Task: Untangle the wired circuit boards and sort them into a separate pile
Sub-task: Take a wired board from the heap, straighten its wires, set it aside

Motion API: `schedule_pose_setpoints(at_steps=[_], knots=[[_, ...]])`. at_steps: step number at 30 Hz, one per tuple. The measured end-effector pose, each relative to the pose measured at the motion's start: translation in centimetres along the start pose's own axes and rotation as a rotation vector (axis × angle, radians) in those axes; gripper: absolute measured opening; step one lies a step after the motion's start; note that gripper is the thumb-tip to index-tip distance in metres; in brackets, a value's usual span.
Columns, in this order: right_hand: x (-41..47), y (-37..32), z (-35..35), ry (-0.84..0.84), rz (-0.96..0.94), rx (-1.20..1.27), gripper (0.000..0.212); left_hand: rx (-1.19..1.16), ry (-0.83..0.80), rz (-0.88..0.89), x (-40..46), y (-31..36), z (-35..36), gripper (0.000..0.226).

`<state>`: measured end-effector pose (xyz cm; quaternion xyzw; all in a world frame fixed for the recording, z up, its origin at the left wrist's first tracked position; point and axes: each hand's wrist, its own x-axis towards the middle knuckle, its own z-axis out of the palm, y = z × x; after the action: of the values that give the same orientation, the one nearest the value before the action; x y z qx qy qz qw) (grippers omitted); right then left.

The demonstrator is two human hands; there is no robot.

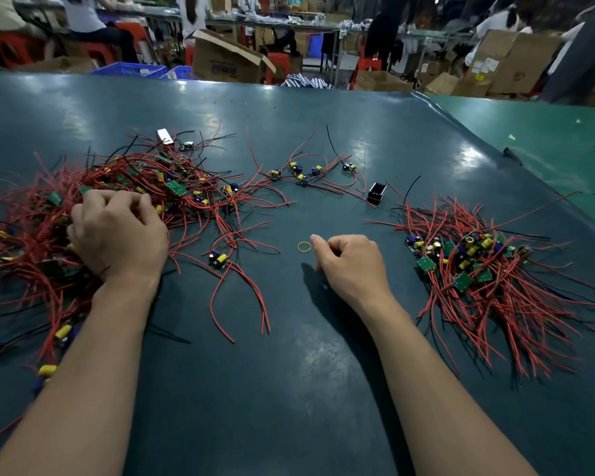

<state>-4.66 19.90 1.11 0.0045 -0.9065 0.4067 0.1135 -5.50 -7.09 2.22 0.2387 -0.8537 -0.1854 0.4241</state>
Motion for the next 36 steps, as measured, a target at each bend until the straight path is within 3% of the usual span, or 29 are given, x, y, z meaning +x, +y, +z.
schedule_pose_setpoints(at_steps=[5, 8, 10, 11, 13, 14, 18, 21, 23, 26, 29, 31, 33, 34, 36], knots=[[-0.2, 0.0, 0.0, -0.005, 0.007, 0.005, 0.052, -0.274, 0.135, 0.038, -2.1, 3.7, -1.6, 0.028], [-0.1, 0.0, 0.1, 0.011, 0.005, 0.008, 0.045, -0.414, 0.070, 0.185, -4.4, 6.2, -1.9, 0.021], [-0.1, -0.1, 0.2, 0.015, -0.046, 0.036, 0.024, -0.527, -0.011, 0.334, -5.9, 7.7, -1.8, 0.017], [-0.2, -0.3, 0.2, -0.001, -0.078, 0.067, 0.031, -0.596, -0.066, 0.411, -6.5, 8.2, -1.8, 0.016], [-0.3, -0.1, 0.5, -0.063, -0.166, 0.169, 0.067, -0.745, -0.180, 0.556, -7.6, 8.8, -1.9, 0.015], [-0.4, -0.1, 0.6, -0.092, -0.210, 0.212, 0.069, -0.817, -0.243, 0.600, -8.1, 8.9, -1.8, 0.016], [-0.7, -0.2, 0.7, -0.153, -0.331, 0.323, 0.024, -0.950, -0.354, 0.734, -9.4, 9.2, -1.7, 0.017], [-0.9, -0.7, 1.0, -0.068, -0.214, 0.499, 0.023, -0.903, -0.252, 0.825, -9.6, 9.7, -1.7, 0.018], [-0.7, -1.1, 0.9, -0.002, -0.049, 0.723, 0.022, -0.924, -0.200, 0.734, -9.8, 9.6, -1.8, 0.025], [-0.3, -1.3, 0.1, 0.145, 0.077, 0.968, 0.014, -1.042, -0.308, 0.510, -9.8, 9.3, -2.0, 0.042], [0.1, -1.3, -0.7, 0.294, 0.161, 1.164, 0.012, -0.826, -0.423, 0.679, -10.1, 9.1, -1.2, 0.053], [0.2, -1.3, -0.9, 0.272, 0.207, 1.245, 0.007, -0.589, -0.557, 0.642, -10.3, 9.3, -0.8, 0.047], [0.2, -1.5, -0.8, 0.166, 0.236, 1.296, 0.004, -0.391, -0.668, 0.509, -10.1, 9.4, -0.5, 0.058], [0.1, -1.6, -0.6, 0.117, 0.246, 1.308, 0.006, -0.381, -0.713, 0.470, -9.9, 9.4, -0.2, 0.066], [0.1, -1.8, -0.2, 0.055, 0.260, 1.257, 0.011, -0.586, -0.760, 0.423, -9.6, 9.4, -0.3, 0.066]])
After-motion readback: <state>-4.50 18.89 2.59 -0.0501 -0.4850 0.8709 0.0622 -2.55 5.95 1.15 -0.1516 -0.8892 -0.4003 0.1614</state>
